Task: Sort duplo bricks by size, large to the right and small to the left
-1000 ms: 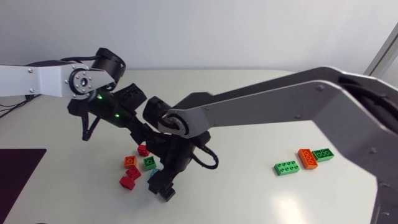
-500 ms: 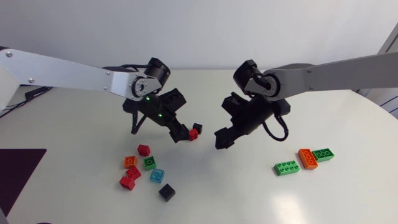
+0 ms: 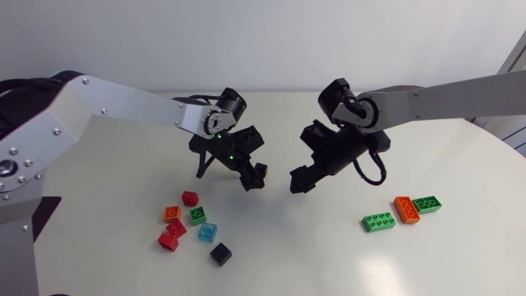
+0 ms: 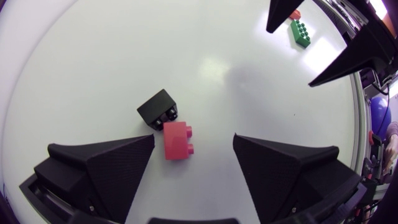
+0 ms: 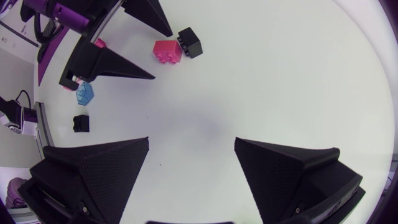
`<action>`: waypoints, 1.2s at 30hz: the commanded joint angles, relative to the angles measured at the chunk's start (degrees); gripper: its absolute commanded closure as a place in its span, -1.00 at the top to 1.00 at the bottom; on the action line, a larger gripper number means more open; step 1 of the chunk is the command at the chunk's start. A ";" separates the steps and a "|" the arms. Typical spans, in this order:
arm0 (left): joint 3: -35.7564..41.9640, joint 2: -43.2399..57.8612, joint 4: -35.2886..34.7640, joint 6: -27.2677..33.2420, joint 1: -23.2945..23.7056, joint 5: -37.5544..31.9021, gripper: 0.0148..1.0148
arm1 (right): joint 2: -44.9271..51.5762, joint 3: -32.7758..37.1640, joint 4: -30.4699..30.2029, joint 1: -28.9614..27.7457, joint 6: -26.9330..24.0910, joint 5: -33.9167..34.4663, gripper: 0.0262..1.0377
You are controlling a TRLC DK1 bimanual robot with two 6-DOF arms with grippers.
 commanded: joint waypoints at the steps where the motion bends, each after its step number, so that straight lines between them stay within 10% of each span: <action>1: 3.43 3.27 -0.71 1.12 -0.03 0.61 0.40 | -0.41 0.54 0.00 -0.34 -1.21 -0.34 0.91; 5: 5.01 4.68 -0.98 1.12 0.50 0.61 0.08 | -0.24 0.89 0.09 -0.60 -1.47 -0.34 0.91; 9: 7.03 6.96 -2.82 0.77 0.94 0.61 -0.81 | 0.38 2.56 0.18 -0.60 -1.12 -0.34 0.91; 36: -25.31 -22.04 -9.41 9.12 6.74 -4.22 -0.90 | 27.19 32.88 -3.87 8.01 3.27 6.78 0.91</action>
